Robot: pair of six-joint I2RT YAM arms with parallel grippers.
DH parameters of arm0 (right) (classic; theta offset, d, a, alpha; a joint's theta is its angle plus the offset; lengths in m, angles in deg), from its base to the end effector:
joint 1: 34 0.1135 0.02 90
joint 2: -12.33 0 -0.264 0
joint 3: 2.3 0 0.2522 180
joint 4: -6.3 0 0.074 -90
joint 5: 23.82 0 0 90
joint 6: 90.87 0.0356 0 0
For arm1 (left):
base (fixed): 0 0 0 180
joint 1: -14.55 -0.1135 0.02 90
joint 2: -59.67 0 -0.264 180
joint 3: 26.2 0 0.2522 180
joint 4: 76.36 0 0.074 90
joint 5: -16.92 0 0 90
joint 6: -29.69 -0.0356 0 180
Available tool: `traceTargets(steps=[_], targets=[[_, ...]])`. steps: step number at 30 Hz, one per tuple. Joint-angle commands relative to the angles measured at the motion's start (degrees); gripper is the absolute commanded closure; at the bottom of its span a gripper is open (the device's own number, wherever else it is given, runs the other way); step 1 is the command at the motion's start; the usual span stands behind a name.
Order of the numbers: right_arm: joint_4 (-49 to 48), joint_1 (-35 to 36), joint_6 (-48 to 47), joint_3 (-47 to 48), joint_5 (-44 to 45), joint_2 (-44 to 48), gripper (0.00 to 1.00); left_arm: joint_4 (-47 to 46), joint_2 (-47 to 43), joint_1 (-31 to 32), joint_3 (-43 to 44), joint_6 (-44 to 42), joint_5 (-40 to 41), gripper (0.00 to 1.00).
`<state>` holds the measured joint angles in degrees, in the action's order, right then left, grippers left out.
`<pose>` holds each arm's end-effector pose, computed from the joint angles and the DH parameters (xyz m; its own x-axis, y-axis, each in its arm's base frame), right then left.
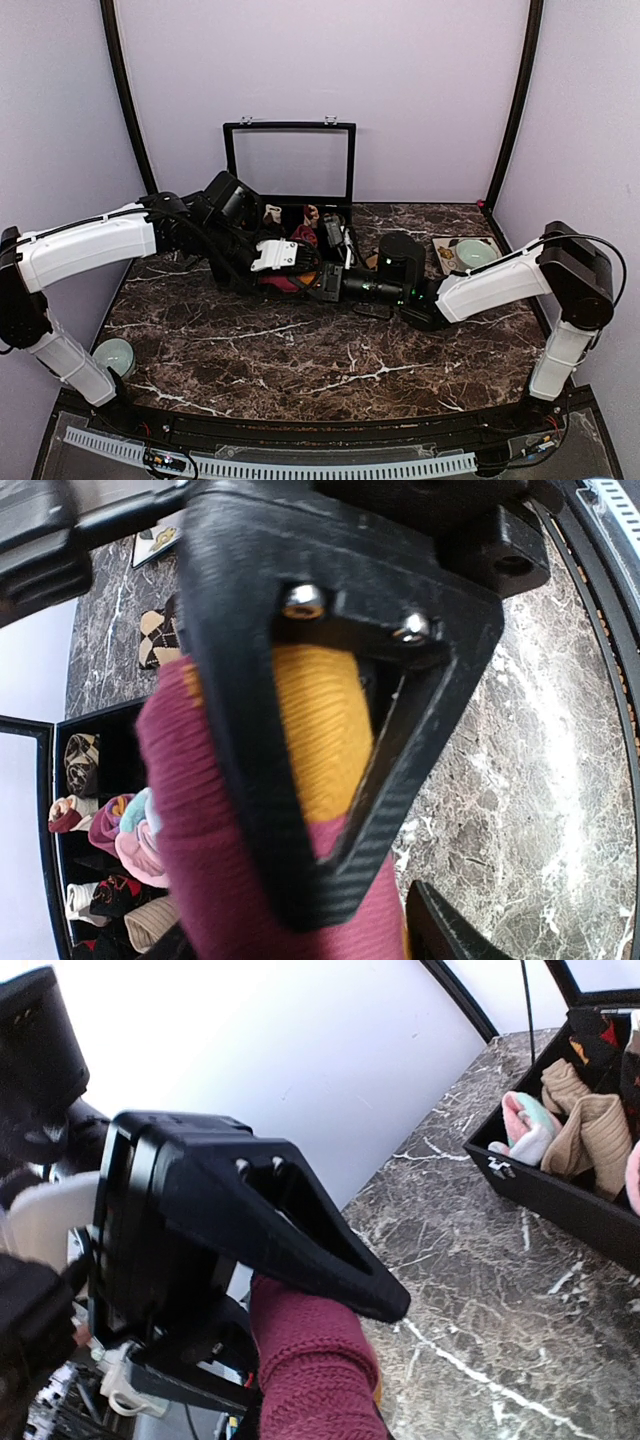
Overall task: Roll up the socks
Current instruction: Adjust the sock, then pass from the left arm to the right
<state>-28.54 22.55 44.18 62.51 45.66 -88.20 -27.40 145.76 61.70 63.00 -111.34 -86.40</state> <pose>0.1992 0.3242 0.2242 -0.6957 0.1493 -0.7026 -0.6826 0.1672 0.7114 0.2181 -0.2471 0.3126 0.3326 0.7539 -0.5666 0.8967 -0.0668 0.4376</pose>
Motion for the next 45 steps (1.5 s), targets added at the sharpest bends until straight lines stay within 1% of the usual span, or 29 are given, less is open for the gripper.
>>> traceTargets(steps=[1,5,8,9,13,15,16,17,19,20,21,23,24,25,27,31,33,37,42,44,45], targets=[[-8.3,0.8,4.8,1.6,0.4,-1.3,1.00,-1.6,-2.8,1.7,-2.0,-1.2,4.1,0.40],[-9.7,1.0,8.0,1.8,0.4,-2.5,1.00,-7.6,-3.8,2.1,-3.7,-3.3,11.2,0.52],[-9.7,1.1,10.1,1.8,0.8,-3.0,1.00,-11.8,-4.8,2.3,-4.9,-5.3,14.7,0.67],[-9.5,1.1,10.9,1.9,1.0,-3.3,1.00,-13.1,-5.0,2.4,-5.3,-6.0,15.8,0.71],[-7.2,1.1,12.8,3.3,1.2,-4.1,0.99,-13.6,-5.5,3.4,-6.8,-7.9,16.7,0.76],[-6.1,1.2,12.9,3.6,1.5,-4.0,0.89,-12.6,-5.4,4.0,-6.8,-7.5,16.6,0.87],[-5.6,1.2,12.4,3.6,1.5,-3.7,0.84,-12.0,-5.2,4.1,-6.5,-7.0,16.3,0.95],[-4.9,1.2,11.6,3.4,1.5,-3.3,0.78,-11.1,-5.0,4.1,-5.9,-5.5,15.5,1.00],[-4.6,1.2,8.6,2.0,1.8,-1.9,0.67,-5.7,-3.9,3.5,-2.5,-1.3,11.1,1.00],[-4.5,1.1,6.6,1.2,2.0,-0.9,0.57,-1.7,-3.1,2.8,0.0,1.1,7.1,1.00],[-3.7,1.1,4.2,0.6,2.2,0.7,0.47,2.0,-2.4,1.8,2.3,3.6,1.8,1.00],[-0.5,1.2,-1.6,-0.3,2.6,3.6,0.35,8.5,-1.0,0.1,6.7,7.0,-8.5,1.00],[1.9,1.3,-4.8,-0.3,3.1,4.9,0.31,10.9,-0.3,-0.3,8.2,8.1,-12.5,1.00],[4.5,1.5,-7.7,-0.2,3.4,6.2,0.30,13.1,0.3,-0.6,10.0,9.0,-16.9,1.00],[8.3,1.6,-12.1,0.2,3.2,8.2,0.32,16.4,1.8,-1.3,12.2,11.1,-21.9,1.00],[10.3,1.8,-17.1,0.8,-0.2,11.1,0.43,20.0,5.3,-3.1,15.6,14.5,-28.3,1.00],[12.8,1.8,-19.2,1.6,-0.9,11.6,0.50,21.7,6.7,-4.3,17.4,15.1,-32.4,1.00],[17.3,2.2,-23.0,3.3,-1.3,12.3,0.58,27.3,9.2,-5.2,21.2,14.0,-37.9,1.00],[15.1,2.2,-23.7,1.9,-1.2,13.7,0.75,31.9,11.0,-5.2,23.6,12.2,-43.3,1.00],[13.9,2.2,-23.4,1.9,-1.9,13.8,0.87,32.4,11.4,-5.2,23.8,12.0,-44.1,0.99],[13.4,2.2,-23.2,2.2,-2.2,13.8,0.93,32.5,11.6,-5.2,23.7,11.7,-43.7,0.95]])
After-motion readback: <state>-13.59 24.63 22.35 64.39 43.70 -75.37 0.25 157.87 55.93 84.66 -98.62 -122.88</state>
